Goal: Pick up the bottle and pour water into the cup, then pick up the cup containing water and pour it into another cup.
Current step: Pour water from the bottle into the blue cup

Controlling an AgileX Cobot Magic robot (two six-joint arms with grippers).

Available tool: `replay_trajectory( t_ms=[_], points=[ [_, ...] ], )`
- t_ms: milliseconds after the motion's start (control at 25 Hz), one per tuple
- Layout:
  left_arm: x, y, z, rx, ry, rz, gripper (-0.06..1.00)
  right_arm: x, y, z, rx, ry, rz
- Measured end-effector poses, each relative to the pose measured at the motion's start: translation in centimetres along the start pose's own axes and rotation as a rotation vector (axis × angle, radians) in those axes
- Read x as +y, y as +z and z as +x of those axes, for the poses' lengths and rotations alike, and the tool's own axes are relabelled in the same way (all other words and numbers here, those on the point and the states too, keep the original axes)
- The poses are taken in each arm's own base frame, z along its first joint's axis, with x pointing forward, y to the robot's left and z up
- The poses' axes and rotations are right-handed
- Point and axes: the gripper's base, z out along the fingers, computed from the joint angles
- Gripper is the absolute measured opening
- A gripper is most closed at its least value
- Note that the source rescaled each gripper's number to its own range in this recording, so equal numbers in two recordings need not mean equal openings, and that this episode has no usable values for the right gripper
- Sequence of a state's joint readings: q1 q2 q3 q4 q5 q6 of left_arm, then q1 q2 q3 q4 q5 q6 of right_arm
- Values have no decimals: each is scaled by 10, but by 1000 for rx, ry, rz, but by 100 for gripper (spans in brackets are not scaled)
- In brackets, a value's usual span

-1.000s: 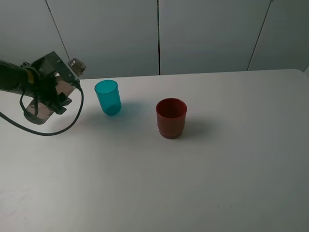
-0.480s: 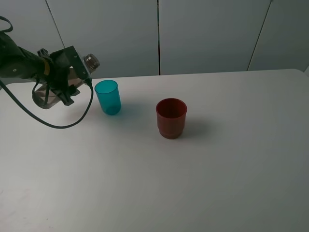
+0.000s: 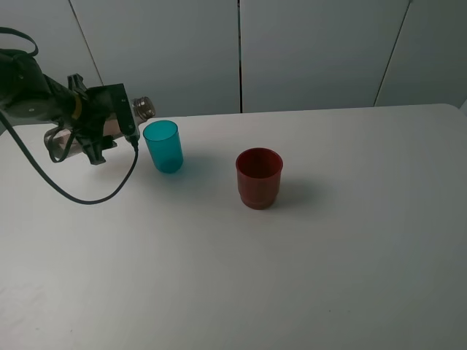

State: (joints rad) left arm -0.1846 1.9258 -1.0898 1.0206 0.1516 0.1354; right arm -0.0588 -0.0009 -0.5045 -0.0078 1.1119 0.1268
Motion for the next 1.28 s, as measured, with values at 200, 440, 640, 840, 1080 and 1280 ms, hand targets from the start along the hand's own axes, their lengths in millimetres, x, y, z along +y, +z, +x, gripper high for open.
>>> replay_trajectory(
  t_ms=[200,440,640,840,1080,1280],
  points=[
    [12,-2,-4,3,8,-34,0,0,0,0,0,0,0],
    [18,-2,-7,3,49,-55,0,0,0,0,0,0,0],
    [14,3,-5,19,192,-46,0,0,0,0,0,0,0],
    [15,3,-6,9,290,-57,0,0,0,0,0,2,0],
    [15,3,-10,-27,332,-67,0,0,0,0,0,2,0],
    [15,3,-10,-27,334,-68,0,0,0,0,0,2,0]
  ],
)
